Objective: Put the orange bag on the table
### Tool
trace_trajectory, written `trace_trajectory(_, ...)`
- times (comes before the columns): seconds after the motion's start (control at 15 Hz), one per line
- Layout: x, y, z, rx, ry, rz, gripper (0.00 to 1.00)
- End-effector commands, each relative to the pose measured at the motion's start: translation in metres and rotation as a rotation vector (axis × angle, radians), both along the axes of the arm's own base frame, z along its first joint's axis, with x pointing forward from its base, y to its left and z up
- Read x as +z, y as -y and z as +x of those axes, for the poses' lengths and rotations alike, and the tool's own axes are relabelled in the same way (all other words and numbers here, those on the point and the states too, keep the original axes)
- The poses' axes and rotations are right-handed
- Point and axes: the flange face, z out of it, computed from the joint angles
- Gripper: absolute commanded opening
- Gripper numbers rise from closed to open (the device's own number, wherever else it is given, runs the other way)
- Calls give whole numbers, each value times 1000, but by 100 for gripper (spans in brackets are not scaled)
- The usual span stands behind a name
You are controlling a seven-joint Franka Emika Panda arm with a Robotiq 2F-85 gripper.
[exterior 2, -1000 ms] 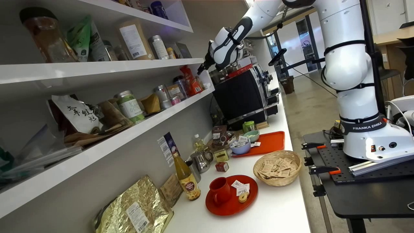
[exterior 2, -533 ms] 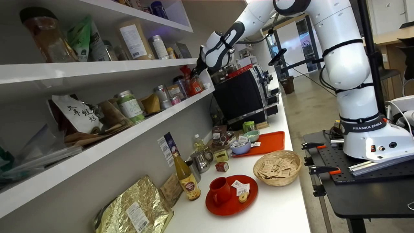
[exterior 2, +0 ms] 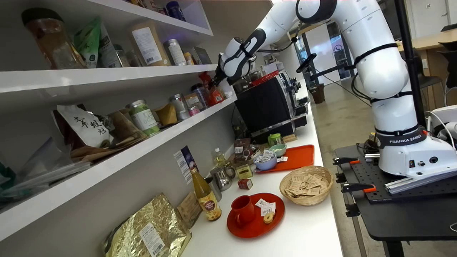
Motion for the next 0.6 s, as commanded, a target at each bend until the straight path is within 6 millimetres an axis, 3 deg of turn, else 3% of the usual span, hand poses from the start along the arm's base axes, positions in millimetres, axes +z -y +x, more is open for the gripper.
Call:
trace_trajectory(0.0, -1, 0, 8, 5, -13, 16, 47)
trace_trajectory(0.33, -9, -3, 2, 3, -19, 27, 8)
trace_trajectory(0.4, -9, -7, -1, -5, -3, 51, 2)
trace_trajectory(0.53, -9, -18, -11, -4, 16, 74, 0)
